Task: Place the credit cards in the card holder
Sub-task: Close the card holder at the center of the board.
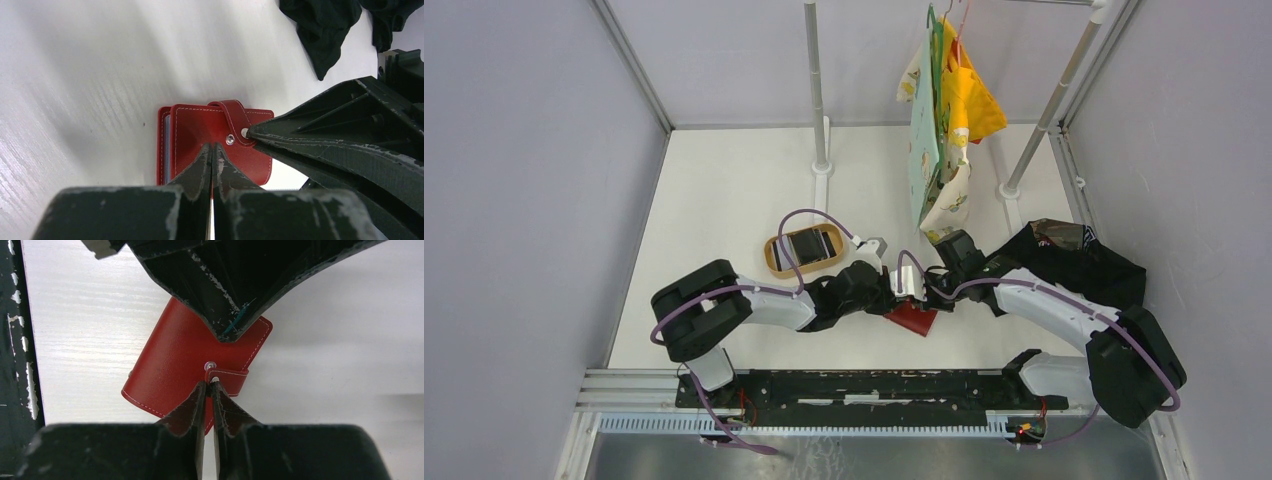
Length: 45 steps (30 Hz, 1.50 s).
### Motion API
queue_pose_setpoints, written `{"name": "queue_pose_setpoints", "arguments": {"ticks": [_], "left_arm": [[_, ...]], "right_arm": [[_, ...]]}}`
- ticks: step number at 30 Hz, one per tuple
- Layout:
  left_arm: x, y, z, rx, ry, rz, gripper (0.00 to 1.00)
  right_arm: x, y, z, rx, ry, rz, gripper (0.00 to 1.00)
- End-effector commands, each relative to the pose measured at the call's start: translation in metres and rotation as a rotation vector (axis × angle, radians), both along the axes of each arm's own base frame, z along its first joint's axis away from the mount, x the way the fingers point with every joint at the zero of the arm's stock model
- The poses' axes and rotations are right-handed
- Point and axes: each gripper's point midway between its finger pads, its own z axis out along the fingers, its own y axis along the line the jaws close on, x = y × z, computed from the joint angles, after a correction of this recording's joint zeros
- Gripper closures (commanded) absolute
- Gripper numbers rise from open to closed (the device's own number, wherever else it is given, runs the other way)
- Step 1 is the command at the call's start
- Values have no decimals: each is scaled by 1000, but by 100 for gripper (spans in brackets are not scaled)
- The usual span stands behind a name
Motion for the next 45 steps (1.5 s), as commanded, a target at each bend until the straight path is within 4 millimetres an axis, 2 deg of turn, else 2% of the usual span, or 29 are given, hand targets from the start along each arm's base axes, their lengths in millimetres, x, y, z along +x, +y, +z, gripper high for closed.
{"name": "queue_pose_setpoints", "arguments": {"ticks": [1, 7, 19, 23, 28, 32, 39, 45], "left_arm": [[1, -11, 12, -60, -10, 0, 98], [0, -12, 12, -58, -10, -4, 98], [1, -13, 12, -58, -12, -7, 98], [0, -13, 11, -55, -12, -10, 98], [0, -14, 11, -55, -11, -11, 98], [0, -14, 10, -53, -11, -10, 98], [0, -13, 10, -52, -13, -9, 98], [0, -12, 9, -51, -13, -8, 98]], "right_arm": [[-2, -1, 3, 11, -9, 5, 86], [1, 1, 8, 23, -27, 1, 81], [9, 2, 11, 30, -54, -37, 84], [12, 2, 11, 28, -63, -46, 78], [15, 4, 10, 25, -63, -48, 78], [16, 5, 11, 27, -66, -51, 82], [16, 5, 12, 25, -66, -55, 99], [16, 9, 16, 50, -60, -66, 100]]}}
